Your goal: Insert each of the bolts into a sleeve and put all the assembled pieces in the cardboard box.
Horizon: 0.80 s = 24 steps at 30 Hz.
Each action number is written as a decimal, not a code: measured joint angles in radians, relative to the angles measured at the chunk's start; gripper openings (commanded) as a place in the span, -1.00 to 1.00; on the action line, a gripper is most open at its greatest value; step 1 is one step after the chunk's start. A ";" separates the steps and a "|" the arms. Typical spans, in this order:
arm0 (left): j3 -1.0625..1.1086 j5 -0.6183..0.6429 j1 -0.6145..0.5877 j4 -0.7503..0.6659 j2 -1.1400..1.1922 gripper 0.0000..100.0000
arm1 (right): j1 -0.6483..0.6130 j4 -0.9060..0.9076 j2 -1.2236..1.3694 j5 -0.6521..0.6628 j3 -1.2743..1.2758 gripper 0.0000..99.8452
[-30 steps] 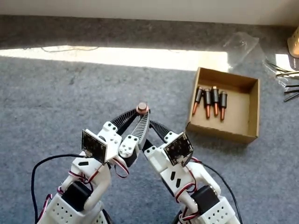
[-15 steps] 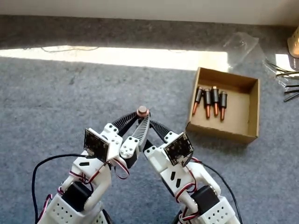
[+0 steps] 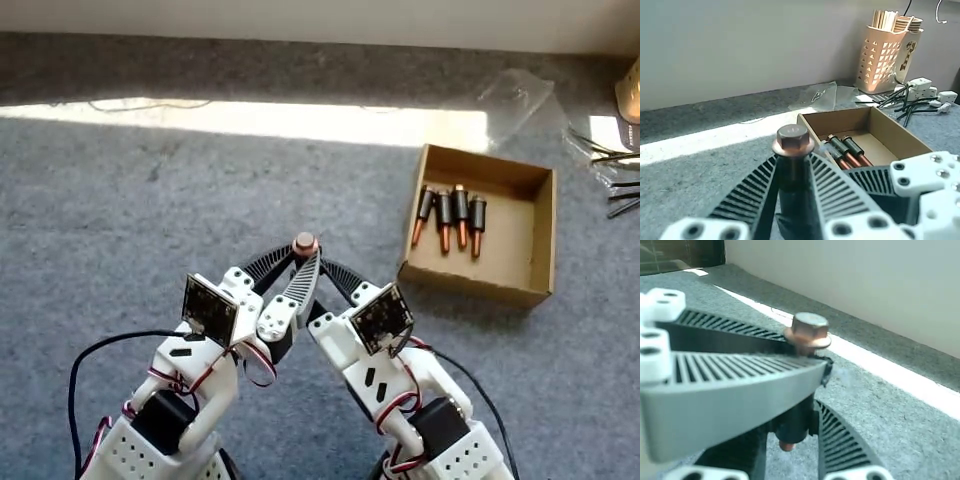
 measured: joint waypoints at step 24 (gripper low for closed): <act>0.000 -0.008 -0.017 0.026 0.011 -0.66 | 0.002 0.000 0.000 0.003 0.000 -0.99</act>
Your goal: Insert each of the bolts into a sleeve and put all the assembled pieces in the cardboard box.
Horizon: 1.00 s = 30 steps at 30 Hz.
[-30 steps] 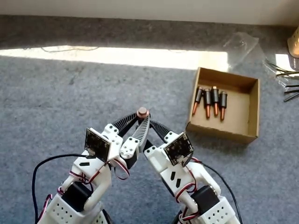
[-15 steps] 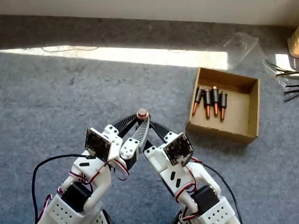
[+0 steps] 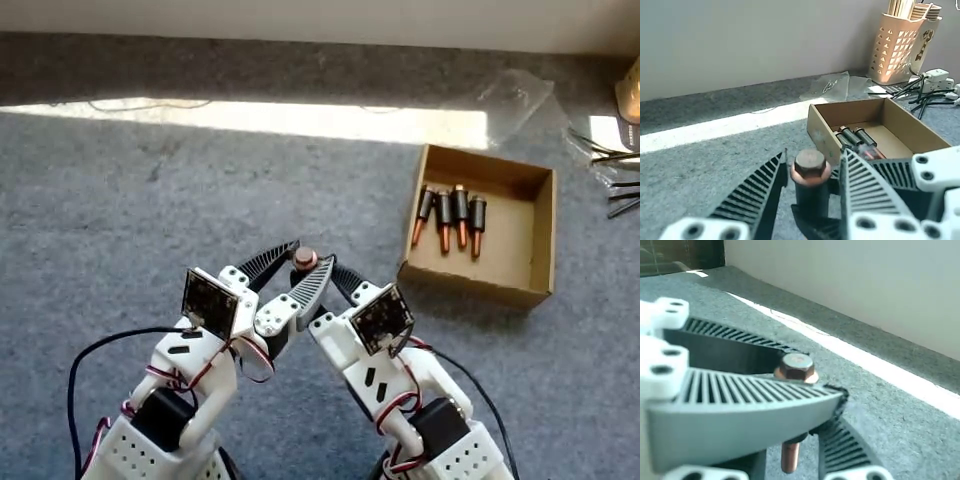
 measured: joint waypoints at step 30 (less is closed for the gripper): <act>-0.150 0.000 -0.629 0.000 -0.005 -0.73 | 0.101 0.000 0.000 0.000 0.000 -0.99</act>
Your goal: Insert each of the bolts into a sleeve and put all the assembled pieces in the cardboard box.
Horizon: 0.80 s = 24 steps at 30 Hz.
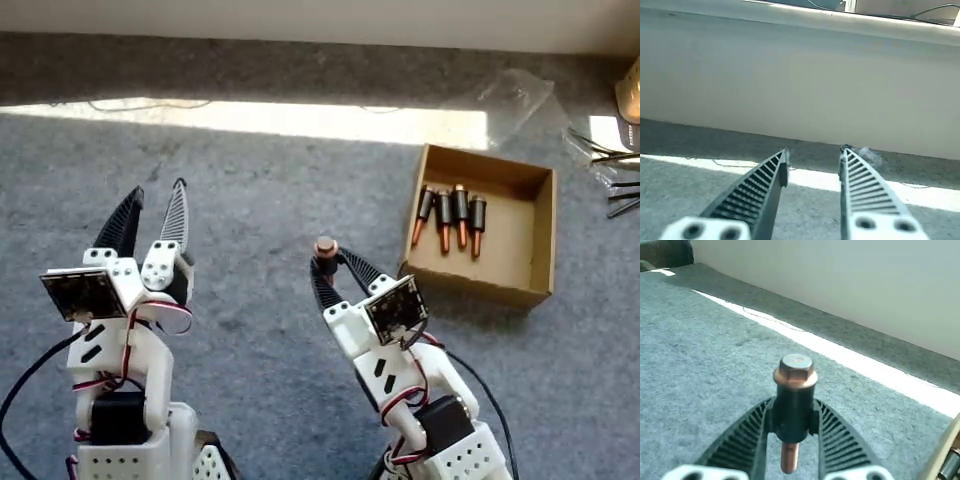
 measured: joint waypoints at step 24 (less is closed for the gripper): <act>0.232 -0.086 0.064 0.262 0.000 -0.99 | 0.367 0.305 0.003 0.000 -0.127 -0.99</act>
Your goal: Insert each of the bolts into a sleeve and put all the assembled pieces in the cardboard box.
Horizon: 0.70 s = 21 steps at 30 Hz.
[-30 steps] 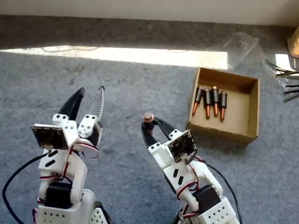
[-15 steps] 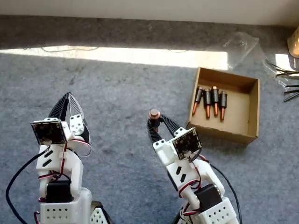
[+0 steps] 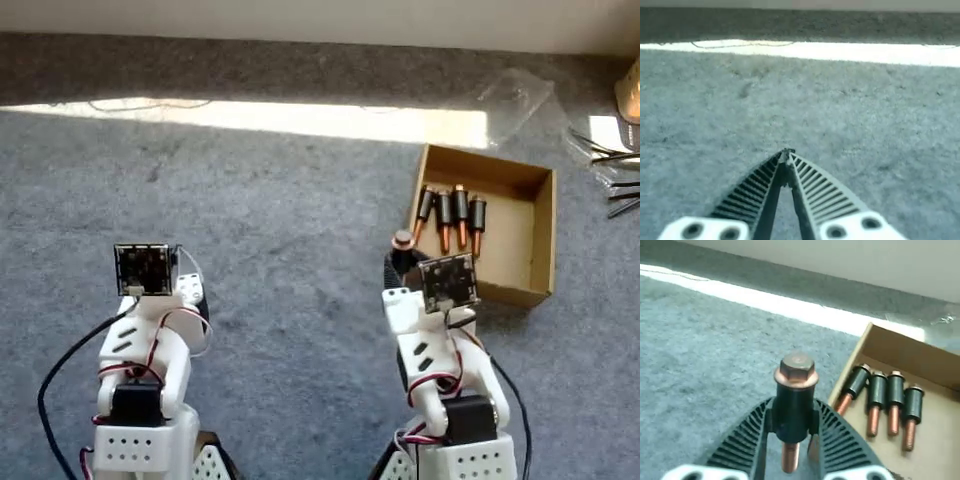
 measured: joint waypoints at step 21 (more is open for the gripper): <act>0.000 -0.005 0.011 0.396 0.000 -0.99 | 0.252 0.121 0.523 0.074 -0.572 -0.99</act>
